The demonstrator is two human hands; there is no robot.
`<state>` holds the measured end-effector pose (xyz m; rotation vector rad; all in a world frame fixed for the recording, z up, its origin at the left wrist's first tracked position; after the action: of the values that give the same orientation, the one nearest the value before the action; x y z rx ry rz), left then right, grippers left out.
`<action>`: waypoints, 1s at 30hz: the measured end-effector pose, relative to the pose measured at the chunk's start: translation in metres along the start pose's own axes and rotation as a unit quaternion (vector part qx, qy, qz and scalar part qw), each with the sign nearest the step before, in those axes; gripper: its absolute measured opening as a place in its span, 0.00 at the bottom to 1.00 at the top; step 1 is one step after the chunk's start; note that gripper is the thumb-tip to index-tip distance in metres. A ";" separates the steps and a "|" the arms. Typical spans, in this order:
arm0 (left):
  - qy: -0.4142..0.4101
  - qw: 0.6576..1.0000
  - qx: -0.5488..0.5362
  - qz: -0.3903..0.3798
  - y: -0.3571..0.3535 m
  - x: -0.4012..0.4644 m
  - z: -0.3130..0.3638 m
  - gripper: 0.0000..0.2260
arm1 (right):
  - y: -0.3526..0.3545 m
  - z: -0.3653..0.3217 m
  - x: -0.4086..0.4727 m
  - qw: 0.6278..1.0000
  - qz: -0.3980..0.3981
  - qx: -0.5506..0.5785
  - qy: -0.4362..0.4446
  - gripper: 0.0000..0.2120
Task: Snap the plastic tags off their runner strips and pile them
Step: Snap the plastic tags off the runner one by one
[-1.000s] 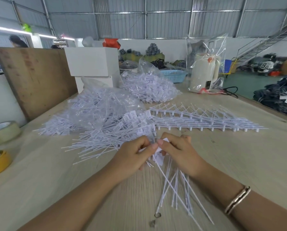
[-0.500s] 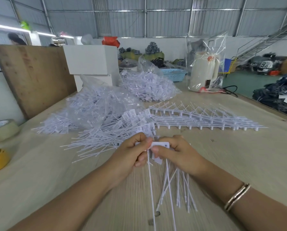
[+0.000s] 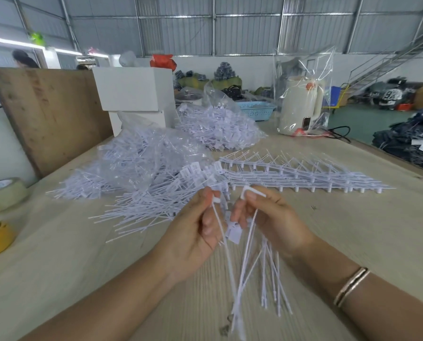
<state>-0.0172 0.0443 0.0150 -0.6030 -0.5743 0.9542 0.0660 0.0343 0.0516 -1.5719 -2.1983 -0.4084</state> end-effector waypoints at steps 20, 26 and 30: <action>-0.133 0.626 0.766 0.065 -0.036 0.026 0.024 0.14 | 0.102 -0.011 -0.012 0.846 0.191 -0.478 -0.136 0.13; 0.089 0.470 0.878 0.017 -0.015 -0.006 -0.013 0.35 | 0.084 0.025 -0.057 0.764 -0.135 -0.478 -0.412 0.13; 0.145 0.419 0.896 -0.004 -0.019 -0.001 -0.034 0.33 | 0.039 0.030 -0.053 0.833 -0.172 -0.358 -0.385 0.10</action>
<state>0.0165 0.0281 0.0046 1.2389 0.9221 0.8775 0.1131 0.0166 -0.0009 -1.9245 -3.2406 -0.9253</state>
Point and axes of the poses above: each hand's wrist, its own x-axis towards the middle knuckle, its own y-axis out of the back of the hand, z = x × y, the point moved 10 cm from there along x, towards the middle knuckle, and after that the axes turned 2 degrees about -x, right-handed, at the moved point
